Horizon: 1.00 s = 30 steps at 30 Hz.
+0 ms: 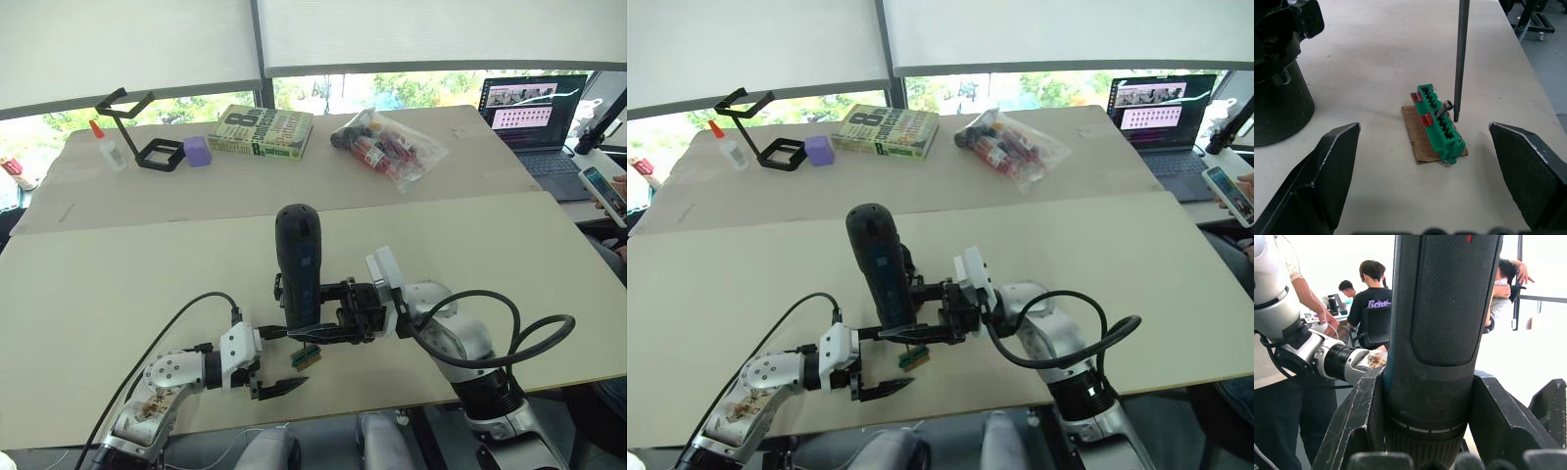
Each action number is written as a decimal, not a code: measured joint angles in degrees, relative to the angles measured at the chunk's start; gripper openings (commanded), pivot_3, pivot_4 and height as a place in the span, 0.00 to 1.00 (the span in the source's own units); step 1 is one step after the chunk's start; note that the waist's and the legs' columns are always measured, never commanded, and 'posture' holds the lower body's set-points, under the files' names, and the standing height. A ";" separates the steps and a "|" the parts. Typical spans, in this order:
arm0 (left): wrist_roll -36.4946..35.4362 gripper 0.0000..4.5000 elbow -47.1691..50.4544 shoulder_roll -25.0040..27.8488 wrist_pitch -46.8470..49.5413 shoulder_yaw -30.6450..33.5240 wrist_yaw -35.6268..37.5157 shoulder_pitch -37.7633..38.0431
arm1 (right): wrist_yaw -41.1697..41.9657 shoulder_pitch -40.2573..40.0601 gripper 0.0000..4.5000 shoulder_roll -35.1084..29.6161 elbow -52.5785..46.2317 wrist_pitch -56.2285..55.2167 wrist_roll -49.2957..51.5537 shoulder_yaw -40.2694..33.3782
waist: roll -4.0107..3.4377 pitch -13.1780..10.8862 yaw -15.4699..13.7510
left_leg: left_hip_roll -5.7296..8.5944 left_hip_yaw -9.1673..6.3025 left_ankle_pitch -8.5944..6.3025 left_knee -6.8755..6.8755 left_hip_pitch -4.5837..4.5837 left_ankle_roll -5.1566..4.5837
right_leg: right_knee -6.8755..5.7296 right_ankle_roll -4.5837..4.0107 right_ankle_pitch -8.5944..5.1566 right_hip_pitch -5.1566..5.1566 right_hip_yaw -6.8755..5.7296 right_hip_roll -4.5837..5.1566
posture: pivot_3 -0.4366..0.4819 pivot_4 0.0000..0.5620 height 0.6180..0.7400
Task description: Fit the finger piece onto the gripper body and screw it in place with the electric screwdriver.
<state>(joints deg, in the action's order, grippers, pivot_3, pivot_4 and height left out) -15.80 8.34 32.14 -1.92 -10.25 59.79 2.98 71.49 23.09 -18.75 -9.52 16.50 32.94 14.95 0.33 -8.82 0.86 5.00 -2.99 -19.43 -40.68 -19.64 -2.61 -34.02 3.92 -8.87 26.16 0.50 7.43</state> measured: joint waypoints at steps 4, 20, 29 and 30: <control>0.01 0.99 -0.88 -0.17 -1.63 -0.01 0.25 0.04 | 0.57 -0.03 0.44 -0.29 -0.04 1.08 0.06 0.05 | 0.00 0.00 0.00 | 0.00 0.00 0.00 0.00 0.00 0.00 | 0.00 0.00 0.00 0.00 0.00 0.00 | 0.48 0.27 1.00; -0.02 0.99 -3.47 -0.69 -5.88 -0.08 1.05 0.04 | 0.88 -0.96 0.44 -0.42 -0.57 4.14 1.55 0.05 | 0.00 0.00 -0.03 | 0.00 0.00 0.00 -0.01 0.02 0.00 | -0.01 0.00 0.00 -0.02 0.01 0.00 | 0.48 0.27 1.00; -0.06 0.99 -3.67 -0.75 -6.72 -0.05 1.02 0.33 | 0.22 -0.80 0.44 -0.97 -2.59 5.47 3.32 -1.68 | 0.00 0.00 -0.01 | 0.00 0.00 0.00 0.00 0.02 0.00 | 0.00 0.00 0.00 -0.02 0.01 0.00 | 0.48 0.27 1.00; -0.10 0.99 -3.70 -0.74 -6.83 0.01 1.06 0.39 | -0.08 -0.52 0.44 -0.97 -3.13 5.48 3.77 -2.24 | 0.00 0.00 0.02 | 0.00 0.00 0.00 0.00 0.02 0.00 | 0.00 0.00 0.00 -0.02 0.01 0.00 | 0.48 0.27 1.00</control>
<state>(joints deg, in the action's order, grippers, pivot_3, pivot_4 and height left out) -15.90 4.64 31.39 -8.75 -10.24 60.85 3.37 71.40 22.57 -19.72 -12.65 21.98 36.72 12.71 0.32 -8.82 0.87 5.00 -2.99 -19.43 -40.68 -19.61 -2.61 -34.02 3.92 -8.87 26.14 0.51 7.43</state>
